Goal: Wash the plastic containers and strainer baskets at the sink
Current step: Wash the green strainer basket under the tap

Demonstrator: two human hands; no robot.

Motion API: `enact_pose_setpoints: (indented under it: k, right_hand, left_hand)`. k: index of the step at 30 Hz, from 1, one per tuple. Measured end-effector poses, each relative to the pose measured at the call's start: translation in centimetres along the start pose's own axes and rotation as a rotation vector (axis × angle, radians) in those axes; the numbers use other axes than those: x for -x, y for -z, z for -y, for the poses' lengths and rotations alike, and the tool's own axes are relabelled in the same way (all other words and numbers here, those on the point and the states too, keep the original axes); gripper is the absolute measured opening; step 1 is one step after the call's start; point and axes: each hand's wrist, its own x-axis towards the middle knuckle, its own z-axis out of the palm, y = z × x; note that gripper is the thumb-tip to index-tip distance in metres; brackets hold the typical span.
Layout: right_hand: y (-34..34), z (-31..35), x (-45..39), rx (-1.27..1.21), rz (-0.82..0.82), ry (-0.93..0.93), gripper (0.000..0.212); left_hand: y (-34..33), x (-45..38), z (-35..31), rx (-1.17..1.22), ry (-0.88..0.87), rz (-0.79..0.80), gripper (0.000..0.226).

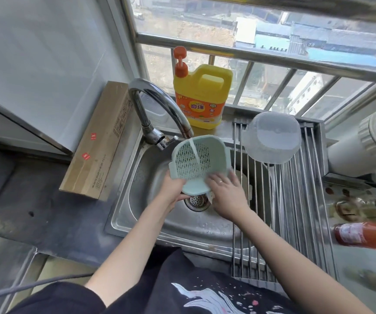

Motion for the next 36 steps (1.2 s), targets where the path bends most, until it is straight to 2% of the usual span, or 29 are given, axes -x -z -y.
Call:
enact_pose_setpoints:
  k: [2,3,5,7,9,10,12,13,16,18,19,22,24,26,31,33,36]
  right_hand:
    - [-0.2,-0.3,-0.1,-0.158,0.032,-0.101,0.056]
    - [-0.1,0.2,-0.1,-0.405,0.054,-0.171,0.048]
    - [1.3,1.7,0.2,-1.152,0.009,-0.371,0.037]
    - [2.5,2.0,-0.1,-1.905,0.032,-0.597,0.044]
    - [2.9,1.6,-0.6,-2.43,0.079,-0.812,0.062]
    - [2.8,1.4,-0.8,-2.556,0.084,-0.923,0.066]
    - [2.2,1.5,-1.0,-2.59,0.122,-1.051,0.068]
    - [1.7,1.7,-0.9,-2.574,0.101,-1.073,0.069]
    - [1.2,2.2,-0.1,-2.44,-0.161,-1.009,0.068]
    - [1.2,2.1,1.0,-2.168,-0.302,-1.042,0.063]
    - [1.1,1.9,1.6,-2.016,-0.377,-1.042,0.06]
    - [1.8,0.7,3.1,-1.696,-0.643,-0.799,0.056]
    - [2.4,0.0,3.8,-1.659,-0.719,-0.661,0.056]
    - [2.6,-0.6,4.1,-1.683,-0.783,-0.629,0.057]
    - [2.7,-0.8,4.8,-1.591,-0.74,-0.669,0.056]
    - [2.7,-1.2,4.9,-1.603,-0.762,-0.714,0.053]
    - [2.7,-1.5,4.9,-1.496,-0.715,-0.68,0.056]
  left_hand:
    - [0.0,-0.3,0.4,-0.09,-0.005,-0.086,0.039]
    - [0.0,-0.3,0.7,-0.224,-0.061,-0.14,0.037]
    - [0.5,0.1,1.3,-0.592,-0.266,-0.244,0.041]
    - [1.1,0.6,2.1,-0.886,-0.513,-0.272,0.052]
    - [1.9,1.1,3.1,-1.016,-0.716,-0.242,0.062]
    - [2.4,1.2,3.7,-1.018,-0.776,-0.202,0.067]
    - [3.4,1.4,4.4,-0.891,-0.77,-0.12,0.073]
    - [3.8,1.3,4.7,-0.763,-0.681,-0.119,0.075]
    - [4.9,1.6,4.0,-0.229,-0.155,-0.098,0.066]
    - [5.2,1.8,3.1,0.136,0.152,0.069,0.042]
    - [5.0,2.2,2.6,0.187,0.218,0.138,0.035]
    - [3.8,2.7,1.7,-0.034,0.177,0.186,0.032]
    - [3.1,2.8,1.3,-0.154,0.114,0.145,0.028]
    - [2.6,2.9,1.0,-0.148,0.104,0.143,0.025]
    - [1.6,4.0,0.3,-0.122,0.037,0.237,0.034]
    - [1.7,4.0,0.2,-0.121,0.02,0.225,0.036]
    - [2.2,4.2,0.3,-0.148,0.025,0.199,0.035]
